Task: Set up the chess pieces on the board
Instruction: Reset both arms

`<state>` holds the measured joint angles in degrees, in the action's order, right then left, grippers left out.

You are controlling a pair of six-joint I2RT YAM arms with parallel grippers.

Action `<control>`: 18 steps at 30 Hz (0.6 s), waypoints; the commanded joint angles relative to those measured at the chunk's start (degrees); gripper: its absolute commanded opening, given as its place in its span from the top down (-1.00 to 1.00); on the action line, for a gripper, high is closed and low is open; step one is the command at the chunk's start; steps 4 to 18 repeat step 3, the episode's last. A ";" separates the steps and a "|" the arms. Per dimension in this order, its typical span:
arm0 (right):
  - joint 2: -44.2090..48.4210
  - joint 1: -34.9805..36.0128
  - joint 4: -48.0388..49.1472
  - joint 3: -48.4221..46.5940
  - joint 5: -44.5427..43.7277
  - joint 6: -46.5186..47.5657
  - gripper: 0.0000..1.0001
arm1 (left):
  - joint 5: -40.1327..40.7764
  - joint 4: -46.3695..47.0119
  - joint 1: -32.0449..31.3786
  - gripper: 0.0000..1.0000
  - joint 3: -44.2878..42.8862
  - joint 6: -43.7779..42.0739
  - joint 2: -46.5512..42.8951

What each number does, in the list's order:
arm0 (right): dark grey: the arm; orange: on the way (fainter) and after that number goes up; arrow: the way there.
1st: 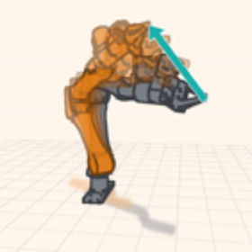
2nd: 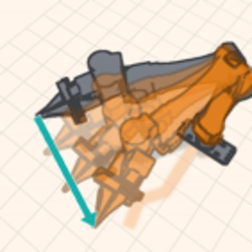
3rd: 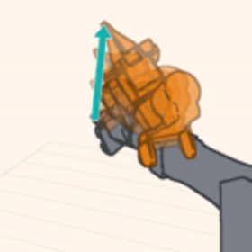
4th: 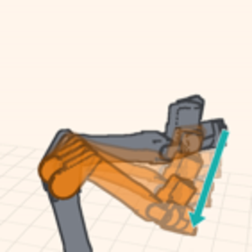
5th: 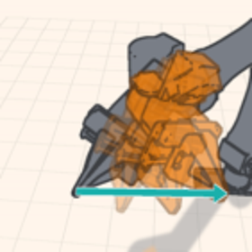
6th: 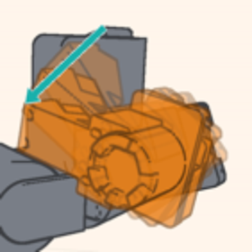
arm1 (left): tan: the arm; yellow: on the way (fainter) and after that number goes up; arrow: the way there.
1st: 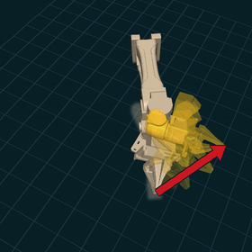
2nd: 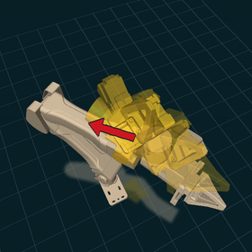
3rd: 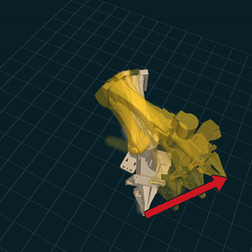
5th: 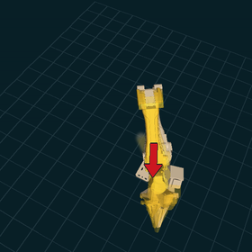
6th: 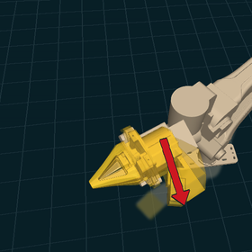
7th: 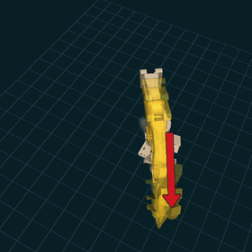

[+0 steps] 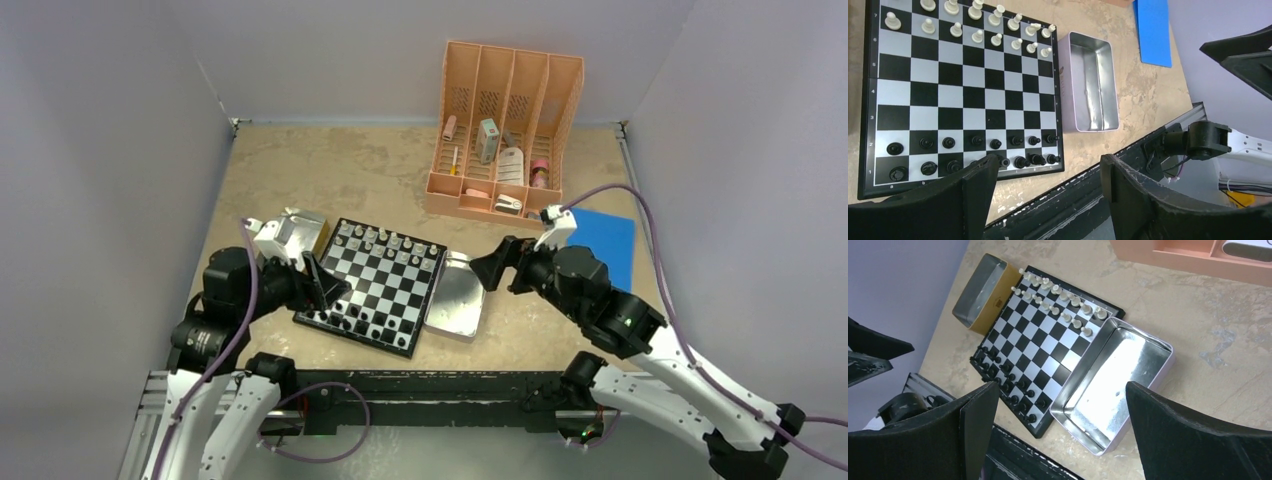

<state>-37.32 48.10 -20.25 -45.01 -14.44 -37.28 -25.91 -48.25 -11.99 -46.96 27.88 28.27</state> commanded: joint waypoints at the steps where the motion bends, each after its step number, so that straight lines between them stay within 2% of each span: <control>1: -0.06 0.24 2.99 -0.60 -0.76 1.32 -0.98 | -1.44 3.60 0.30 -0.48 0.49 0.00 -0.46; 3: 0.45 0.24 1.90 -0.59 -1.21 -0.92 -0.98 | -1.67 3.53 0.30 -0.49 0.47 -0.09 -0.45; 18: 0.45 0.24 1.90 -0.59 -1.21 -0.92 -0.98 | -1.67 3.53 0.30 -0.49 0.47 -0.09 -0.45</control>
